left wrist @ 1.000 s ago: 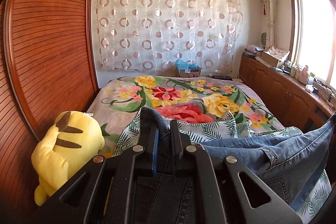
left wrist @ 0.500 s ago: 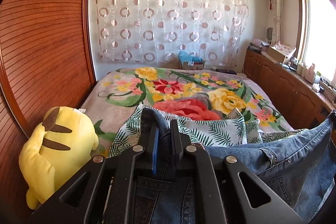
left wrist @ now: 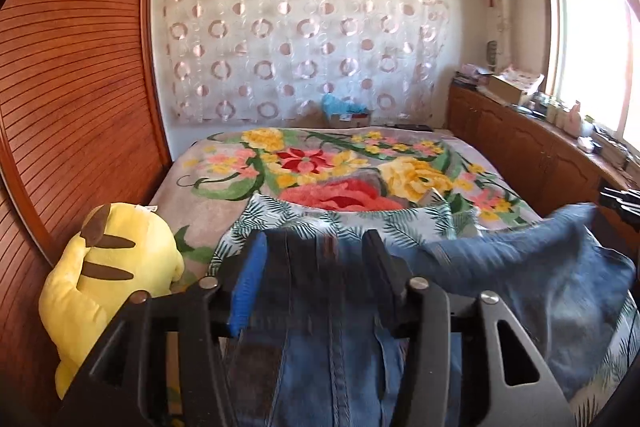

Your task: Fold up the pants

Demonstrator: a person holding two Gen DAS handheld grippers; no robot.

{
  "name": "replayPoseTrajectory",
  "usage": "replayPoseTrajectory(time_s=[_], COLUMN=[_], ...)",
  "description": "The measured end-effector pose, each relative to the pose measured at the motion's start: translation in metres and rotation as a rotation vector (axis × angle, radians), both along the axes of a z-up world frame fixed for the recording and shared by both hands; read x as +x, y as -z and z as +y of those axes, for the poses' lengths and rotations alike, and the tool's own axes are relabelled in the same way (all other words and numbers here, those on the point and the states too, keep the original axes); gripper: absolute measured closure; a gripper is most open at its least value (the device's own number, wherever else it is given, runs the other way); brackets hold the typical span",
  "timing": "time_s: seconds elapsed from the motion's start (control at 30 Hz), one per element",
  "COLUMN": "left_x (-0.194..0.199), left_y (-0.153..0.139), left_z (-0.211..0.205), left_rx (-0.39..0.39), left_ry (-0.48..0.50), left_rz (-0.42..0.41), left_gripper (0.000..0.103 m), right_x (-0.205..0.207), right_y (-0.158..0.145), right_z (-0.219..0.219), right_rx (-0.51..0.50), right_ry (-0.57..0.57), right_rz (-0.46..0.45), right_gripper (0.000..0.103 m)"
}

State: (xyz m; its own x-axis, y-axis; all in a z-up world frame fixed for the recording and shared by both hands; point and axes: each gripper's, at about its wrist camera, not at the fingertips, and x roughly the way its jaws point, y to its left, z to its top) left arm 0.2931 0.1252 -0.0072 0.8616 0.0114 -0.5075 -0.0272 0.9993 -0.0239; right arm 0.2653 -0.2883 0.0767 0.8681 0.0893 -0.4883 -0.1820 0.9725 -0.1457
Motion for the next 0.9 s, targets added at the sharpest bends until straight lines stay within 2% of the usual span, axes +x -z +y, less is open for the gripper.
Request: replayPoseTrajectory(time_s=[0.03, 0.07, 0.13, 0.23, 0.4, 0.57, 0.73, 0.83, 0.9], left_x=[-0.006, -0.012, -0.026, -0.042, -0.064, -0.081, -0.093, -0.1, -0.107], left_y=[0.0, 0.0, 0.002, 0.009, 0.023, 0.034, 0.042, 0.045, 0.045], left_z=[-0.002, -0.004, -0.009, -0.015, -0.025, -0.033, -0.026, -0.021, -0.018], left_rx=[0.005, 0.006, 0.008, 0.001, -0.028, -0.002, -0.009, -0.015, -0.018], left_ry=[0.004, 0.009, 0.028, 0.043, 0.068, 0.075, 0.058, 0.04, 0.03], left_rz=[0.004, 0.003, 0.004, 0.025, 0.064, 0.087, 0.105, 0.111, 0.11], left_gripper=[0.032, 0.022, 0.021, 0.021, 0.021, 0.021, 0.021, 0.021, 0.021], right_x=[-0.002, -0.008, -0.022, -0.048, -0.089, -0.115, -0.109, -0.102, -0.095], right_y=[0.001, 0.0, 0.0, 0.003, 0.014, 0.017, 0.017, 0.016, 0.019], right_z=[0.0, -0.001, -0.005, -0.011, -0.026, -0.038, -0.042, -0.045, -0.043], right_rx=[0.01, 0.013, 0.017, 0.039, 0.055, 0.081, 0.097, 0.142, 0.122], right_ry=[-0.002, -0.001, 0.006, -0.015, -0.027, -0.039, -0.016, 0.006, 0.041], right_rz=[0.001, 0.001, 0.0, 0.012, 0.047, 0.086, 0.115, 0.115, 0.119], right_gripper=[0.073, 0.072, 0.059, 0.052, 0.05, 0.049, 0.044, 0.043, 0.042])
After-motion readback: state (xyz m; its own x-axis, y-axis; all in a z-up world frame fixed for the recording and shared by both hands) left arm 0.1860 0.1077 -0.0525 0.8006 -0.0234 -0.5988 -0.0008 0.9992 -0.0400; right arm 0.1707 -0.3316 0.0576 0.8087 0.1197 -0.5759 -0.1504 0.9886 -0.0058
